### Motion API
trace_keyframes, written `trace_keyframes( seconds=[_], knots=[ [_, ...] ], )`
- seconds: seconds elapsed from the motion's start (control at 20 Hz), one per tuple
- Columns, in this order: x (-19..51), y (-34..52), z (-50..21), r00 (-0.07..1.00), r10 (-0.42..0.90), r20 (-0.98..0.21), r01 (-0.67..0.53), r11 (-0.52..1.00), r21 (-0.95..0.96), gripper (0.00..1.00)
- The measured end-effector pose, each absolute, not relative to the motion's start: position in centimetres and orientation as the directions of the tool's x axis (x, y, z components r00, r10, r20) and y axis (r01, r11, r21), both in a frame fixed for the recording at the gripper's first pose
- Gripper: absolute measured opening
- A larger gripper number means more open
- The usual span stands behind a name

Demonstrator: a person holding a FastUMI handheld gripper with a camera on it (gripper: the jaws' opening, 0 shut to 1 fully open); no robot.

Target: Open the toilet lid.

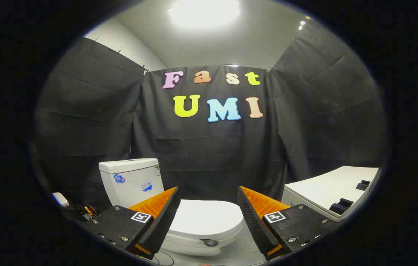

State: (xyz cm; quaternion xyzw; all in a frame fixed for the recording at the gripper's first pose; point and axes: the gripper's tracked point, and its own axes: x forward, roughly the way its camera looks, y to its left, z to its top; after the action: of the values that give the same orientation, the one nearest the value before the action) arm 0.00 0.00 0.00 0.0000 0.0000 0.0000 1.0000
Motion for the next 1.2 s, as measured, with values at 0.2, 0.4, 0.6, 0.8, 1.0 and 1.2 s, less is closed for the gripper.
trace_keyframes(
  seconds=[0.2, 0.4, 0.6, 0.8, 1.0, 1.2],
  knots=[
    [0.1, 0.2, -0.2, 1.000, 0.006, -0.007, -0.006, 1.000, 0.000, 0.95],
    [0.4, 1.2, -0.3, 0.999, 0.037, -0.016, -0.037, 0.999, -0.004, 0.95],
    [0.5, 2.3, -0.6, 0.998, 0.065, -0.017, -0.065, 0.998, -0.016, 0.95],
    [0.4, 2.3, -1.0, 0.997, 0.064, -0.036, -0.065, 0.997, -0.032, 0.95],
    [0.3, 1.8, -0.2, 0.998, 0.057, -0.011, -0.057, 0.998, -0.009, 0.95],
    [0.4, 1.4, -0.2, 0.999, 0.046, -0.006, -0.046, 0.999, -0.008, 0.95]
  ],
)
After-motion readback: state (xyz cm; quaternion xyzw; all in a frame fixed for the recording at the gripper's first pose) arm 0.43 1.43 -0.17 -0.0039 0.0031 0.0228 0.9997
